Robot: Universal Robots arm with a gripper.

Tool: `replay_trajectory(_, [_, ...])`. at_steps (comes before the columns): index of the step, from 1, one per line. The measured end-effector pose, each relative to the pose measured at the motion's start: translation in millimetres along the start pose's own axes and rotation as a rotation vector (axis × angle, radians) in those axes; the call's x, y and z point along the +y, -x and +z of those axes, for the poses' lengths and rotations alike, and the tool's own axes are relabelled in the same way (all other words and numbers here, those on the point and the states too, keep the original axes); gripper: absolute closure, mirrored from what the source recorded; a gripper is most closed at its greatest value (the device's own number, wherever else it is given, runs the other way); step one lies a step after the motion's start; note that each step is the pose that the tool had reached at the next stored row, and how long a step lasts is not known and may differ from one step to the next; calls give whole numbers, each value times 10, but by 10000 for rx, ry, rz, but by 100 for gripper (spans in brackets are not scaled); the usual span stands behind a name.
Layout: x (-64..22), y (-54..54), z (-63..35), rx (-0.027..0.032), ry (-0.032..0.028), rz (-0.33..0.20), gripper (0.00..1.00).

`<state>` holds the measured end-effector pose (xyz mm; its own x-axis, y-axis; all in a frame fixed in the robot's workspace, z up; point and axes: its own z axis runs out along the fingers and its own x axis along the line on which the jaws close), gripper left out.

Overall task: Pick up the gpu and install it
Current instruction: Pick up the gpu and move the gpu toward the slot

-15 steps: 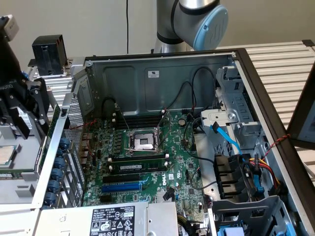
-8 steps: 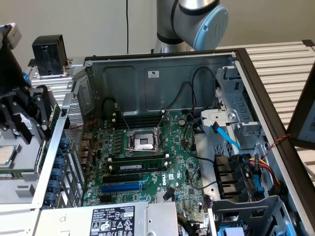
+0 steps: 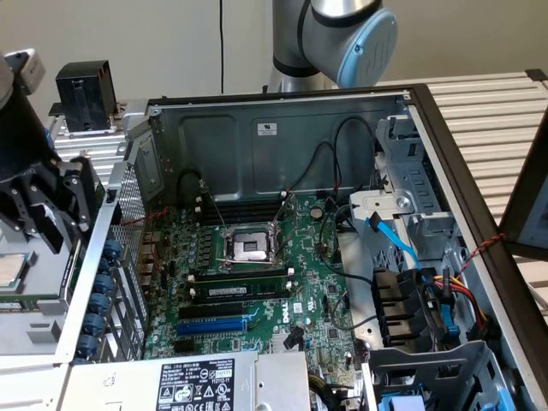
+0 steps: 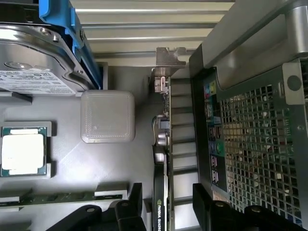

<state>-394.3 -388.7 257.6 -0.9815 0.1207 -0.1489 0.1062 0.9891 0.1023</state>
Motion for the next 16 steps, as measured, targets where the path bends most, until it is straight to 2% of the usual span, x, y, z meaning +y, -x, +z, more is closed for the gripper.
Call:
replay_trajectory(1, [-1, -1, 9, -2, 50, 61, 46])
replay_trajectory(2, [-1, -3, 20, -6, 71, 130, 46])
replay_trajectory(10, [-11, -3, 121, -32, 76, 458, 46])
replay_trajectory(16, [-13, -2, 172, -9, 127, 535, 46])
